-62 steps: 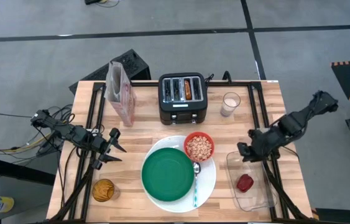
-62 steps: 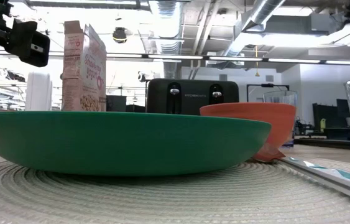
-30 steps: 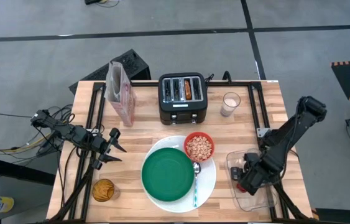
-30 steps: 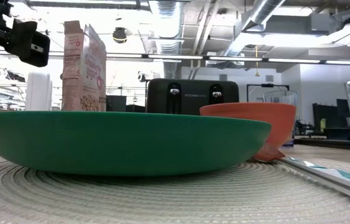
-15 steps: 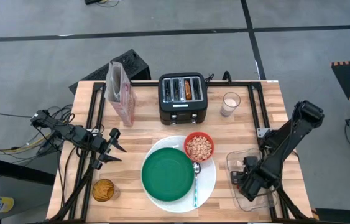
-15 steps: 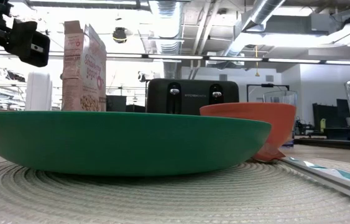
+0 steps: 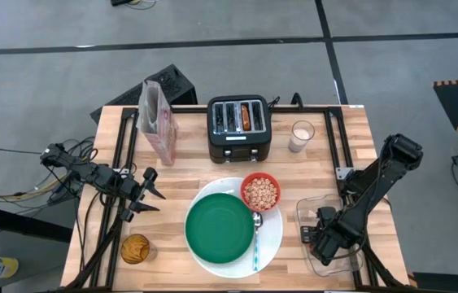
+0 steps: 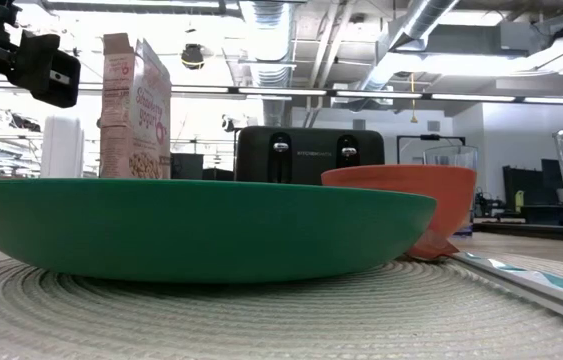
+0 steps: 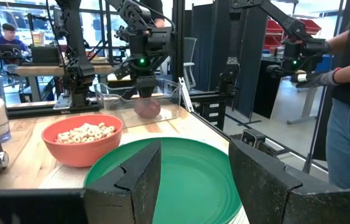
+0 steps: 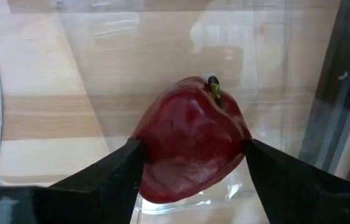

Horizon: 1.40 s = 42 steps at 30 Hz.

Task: Arrange a breakfast setting
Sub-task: Put the apple on the plate

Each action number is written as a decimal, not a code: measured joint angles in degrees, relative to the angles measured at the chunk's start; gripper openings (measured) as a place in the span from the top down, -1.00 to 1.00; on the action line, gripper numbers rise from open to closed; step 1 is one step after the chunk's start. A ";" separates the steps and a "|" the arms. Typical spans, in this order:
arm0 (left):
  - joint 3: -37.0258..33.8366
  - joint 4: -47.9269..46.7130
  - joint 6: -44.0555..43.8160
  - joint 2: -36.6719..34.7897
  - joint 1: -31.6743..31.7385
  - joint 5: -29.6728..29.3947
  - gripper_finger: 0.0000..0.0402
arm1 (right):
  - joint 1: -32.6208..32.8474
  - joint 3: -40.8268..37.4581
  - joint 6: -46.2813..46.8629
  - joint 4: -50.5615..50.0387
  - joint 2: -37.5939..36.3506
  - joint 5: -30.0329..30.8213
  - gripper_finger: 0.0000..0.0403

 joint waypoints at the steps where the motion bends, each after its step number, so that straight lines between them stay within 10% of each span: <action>1: 0.00 -0.01 0.00 -0.01 0.00 0.00 0.12 | -0.01 -0.03 0.08 0.00 0.00 0.00 -0.50; 14: 0.00 0.00 0.00 0.01 0.00 -0.04 0.12 | 1.35 -0.27 1.55 -0.20 0.39 0.04 -0.97; 42: 0.01 -0.01 0.00 -0.01 0.01 -0.09 0.12 | 2.99 -4.97 0.07 4.04 0.22 0.11 -0.53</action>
